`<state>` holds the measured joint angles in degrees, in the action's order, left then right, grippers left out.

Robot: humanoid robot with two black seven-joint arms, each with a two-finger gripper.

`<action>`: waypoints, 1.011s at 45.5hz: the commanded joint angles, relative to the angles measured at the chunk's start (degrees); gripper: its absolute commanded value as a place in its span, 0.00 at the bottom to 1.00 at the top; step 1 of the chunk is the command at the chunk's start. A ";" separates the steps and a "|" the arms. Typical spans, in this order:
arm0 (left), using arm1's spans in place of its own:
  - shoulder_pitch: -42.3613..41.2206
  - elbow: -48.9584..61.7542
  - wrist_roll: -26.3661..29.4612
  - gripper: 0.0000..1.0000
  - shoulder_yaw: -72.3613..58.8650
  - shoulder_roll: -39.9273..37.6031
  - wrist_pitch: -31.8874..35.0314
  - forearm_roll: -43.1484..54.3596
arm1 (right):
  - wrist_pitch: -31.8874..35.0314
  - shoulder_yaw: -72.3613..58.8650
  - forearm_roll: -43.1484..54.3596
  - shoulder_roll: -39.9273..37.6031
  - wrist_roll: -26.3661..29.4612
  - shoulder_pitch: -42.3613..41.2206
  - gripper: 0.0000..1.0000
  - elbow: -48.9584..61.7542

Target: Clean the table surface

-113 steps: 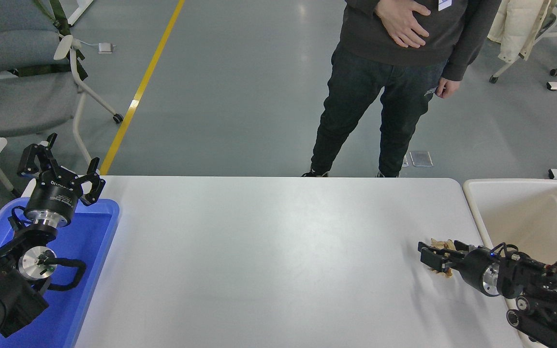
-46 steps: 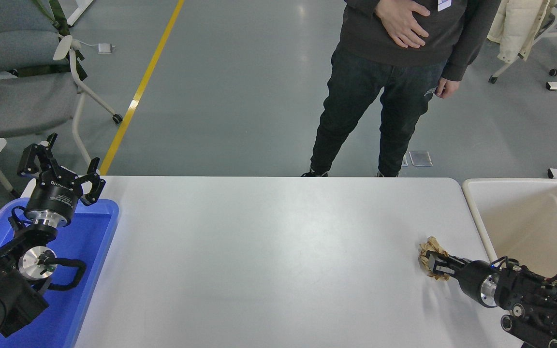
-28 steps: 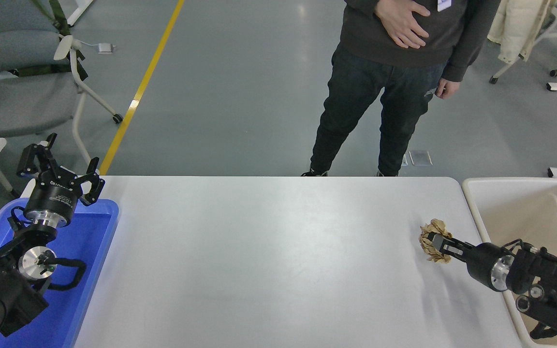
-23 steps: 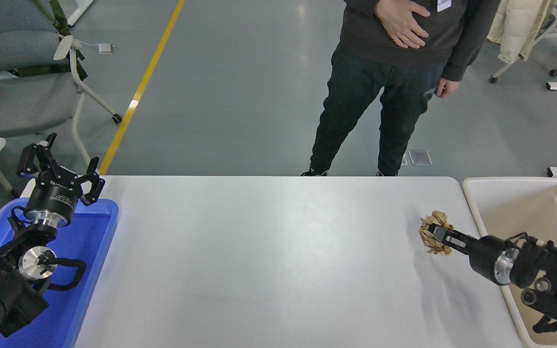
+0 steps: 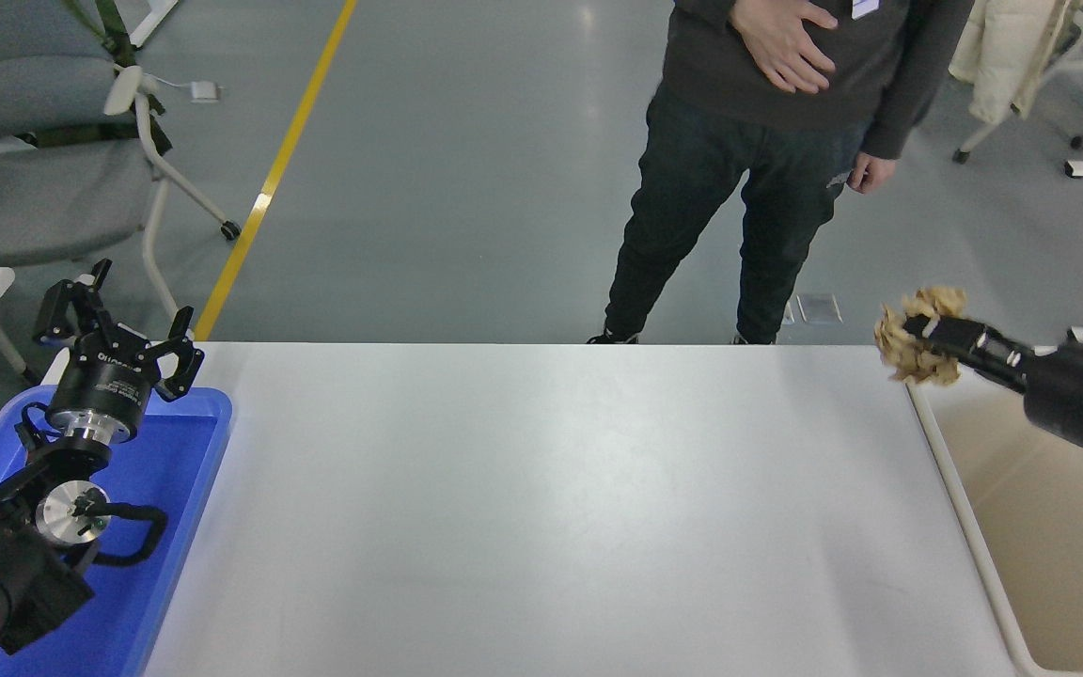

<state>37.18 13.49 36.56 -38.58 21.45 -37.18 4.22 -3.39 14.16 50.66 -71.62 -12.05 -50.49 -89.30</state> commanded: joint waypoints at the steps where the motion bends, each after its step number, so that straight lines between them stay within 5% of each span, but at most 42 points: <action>1: 0.00 0.05 0.00 1.00 0.00 -0.01 0.01 0.00 | 4.80 5.00 -2.93 -5.98 -0.26 -0.93 0.00 -2.55; 25: 0.00 0.05 0.00 1.00 0.00 -0.01 0.09 0.00 | 4.80 4.56 -25.95 -6.95 -0.79 0.57 0.00 4.48; 46: 0.00 -0.04 0.00 1.00 0.00 -0.01 0.09 0.00 | 10.59 4.74 -41.16 4.64 -2.90 6.63 0.00 32.85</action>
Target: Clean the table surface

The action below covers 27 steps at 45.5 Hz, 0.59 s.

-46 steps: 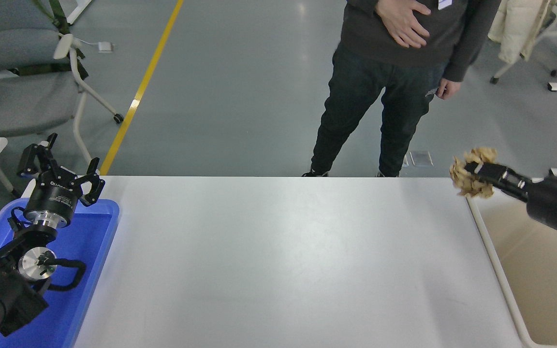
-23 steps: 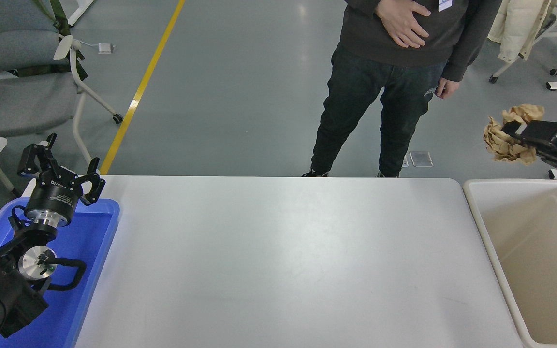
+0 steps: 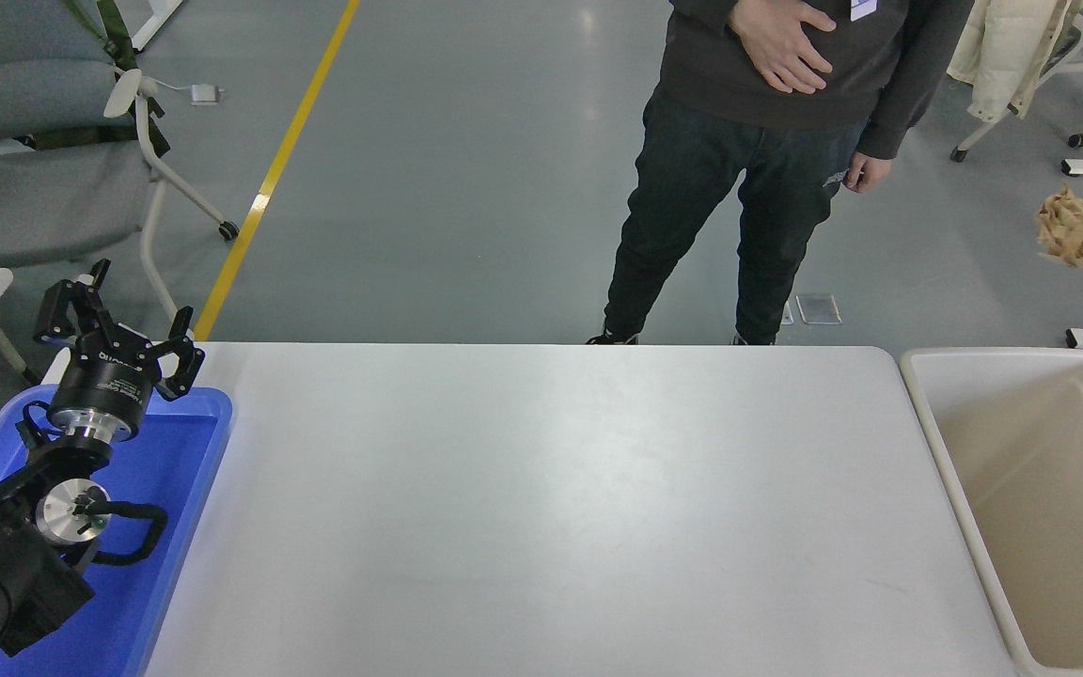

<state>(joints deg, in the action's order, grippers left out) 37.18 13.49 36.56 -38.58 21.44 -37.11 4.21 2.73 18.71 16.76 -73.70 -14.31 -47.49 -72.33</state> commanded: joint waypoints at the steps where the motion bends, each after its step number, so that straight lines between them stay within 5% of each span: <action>1: 0.00 0.04 0.00 1.00 0.00 0.00 0.02 0.00 | 5.09 0.28 -7.87 7.60 -0.64 3.89 0.00 17.64; 14: 0.00 0.04 0.00 1.00 0.00 0.00 -0.07 0.00 | 13.00 0.98 -11.39 19.36 -0.55 6.96 0.00 40.49; 27: 0.00 0.04 0.00 1.00 0.00 0.09 0.02 0.00 | 13.71 3.09 -12.27 29.75 -0.55 10.83 0.00 52.02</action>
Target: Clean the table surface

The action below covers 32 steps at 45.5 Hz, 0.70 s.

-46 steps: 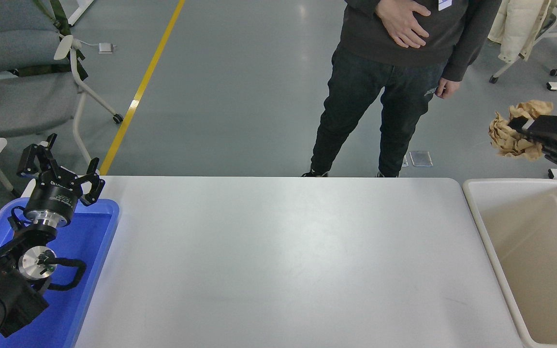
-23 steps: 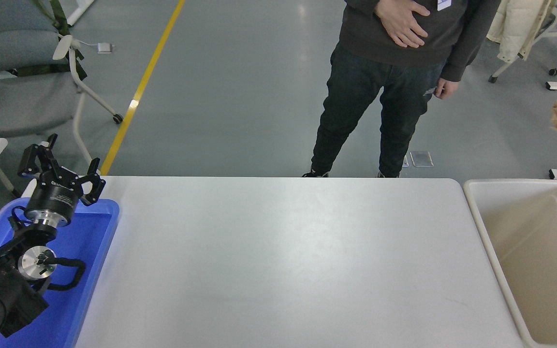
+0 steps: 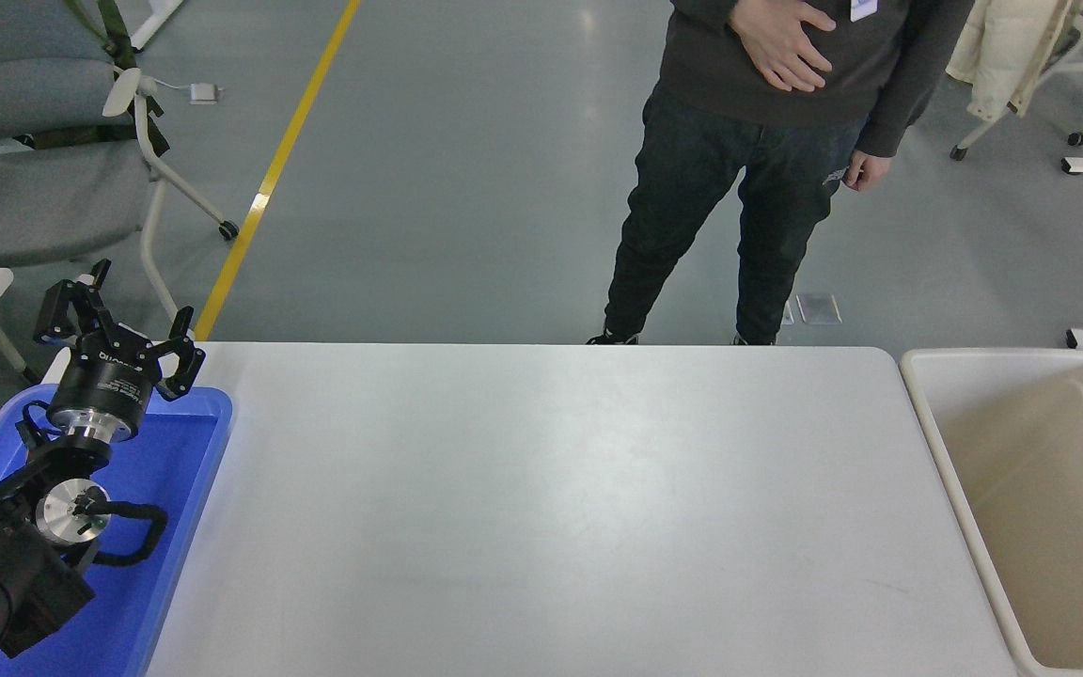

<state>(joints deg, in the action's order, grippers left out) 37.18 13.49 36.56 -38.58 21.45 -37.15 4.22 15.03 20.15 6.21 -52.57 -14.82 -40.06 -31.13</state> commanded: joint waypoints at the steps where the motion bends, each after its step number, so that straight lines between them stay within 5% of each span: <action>1: 0.00 0.04 0.00 1.00 0.00 0.00 0.06 0.00 | 1.32 2.00 -2.16 9.15 -0.03 3.84 0.00 11.35; 32: 0.00 -0.04 0.00 1.00 0.00 0.00 0.06 0.00 | 0.27 4.38 -2.87 21.72 -0.12 5.96 0.00 23.57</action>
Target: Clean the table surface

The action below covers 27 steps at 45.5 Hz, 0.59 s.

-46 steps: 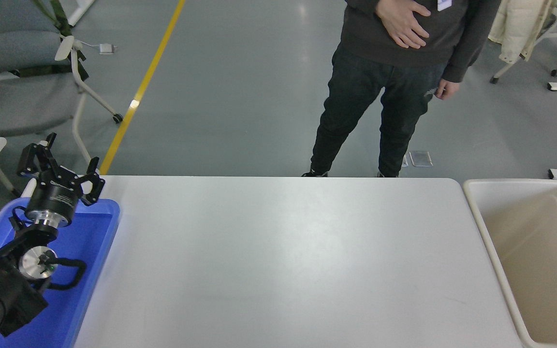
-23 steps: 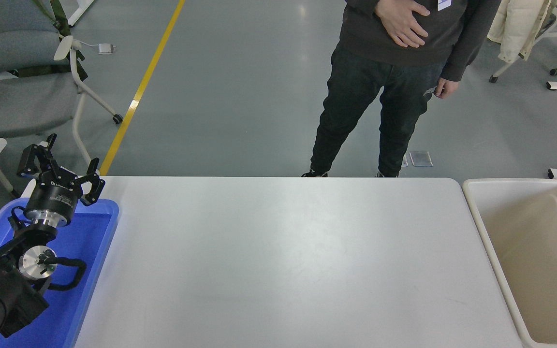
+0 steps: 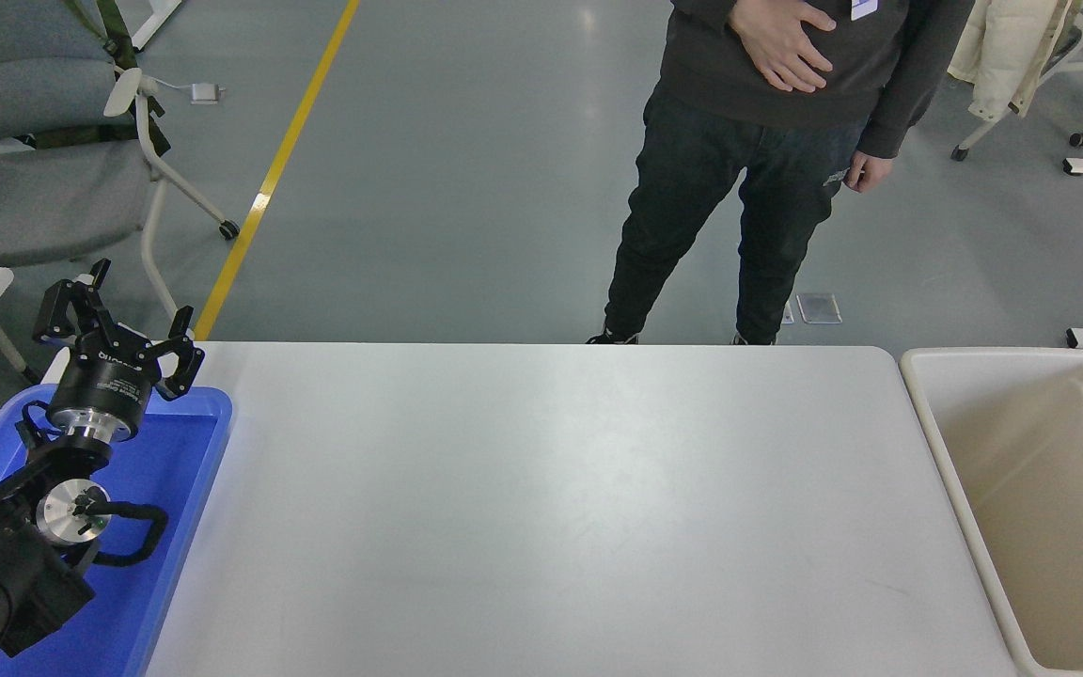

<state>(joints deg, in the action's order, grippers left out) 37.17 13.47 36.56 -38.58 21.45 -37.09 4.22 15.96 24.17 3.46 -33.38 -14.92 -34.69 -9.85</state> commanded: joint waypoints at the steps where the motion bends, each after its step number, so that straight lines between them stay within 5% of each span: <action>1: 0.00 0.06 0.00 1.00 0.00 -0.01 0.00 0.00 | -0.92 0.35 -0.12 2.53 -0.02 0.59 0.00 2.29; 17: -0.08 -0.03 0.00 1.00 0.00 -0.01 0.00 0.00 | -3.91 -0.17 -0.04 5.34 -0.02 0.68 0.00 5.02; 18: 0.00 -0.03 0.00 1.00 0.00 -0.01 0.00 0.00 | -4.44 -0.44 -0.04 5.34 -0.02 0.68 0.06 5.11; 21: 0.00 0.06 0.00 1.00 0.00 -0.01 0.00 0.00 | -6.11 -0.88 -0.04 5.25 -0.02 0.68 0.70 5.02; 23: 0.00 0.06 0.00 1.00 0.00 -0.01 0.00 0.00 | -6.99 -0.88 0.05 5.25 0.07 0.68 0.99 5.02; 27: 0.00 0.06 0.00 1.00 0.00 -0.01 0.00 0.00 | -6.99 -0.88 0.05 5.25 0.07 0.68 0.99 4.93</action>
<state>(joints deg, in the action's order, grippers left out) 37.14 13.48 36.56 -38.58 21.45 -37.09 4.22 11.41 23.82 3.41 -28.78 -14.94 -34.06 -5.56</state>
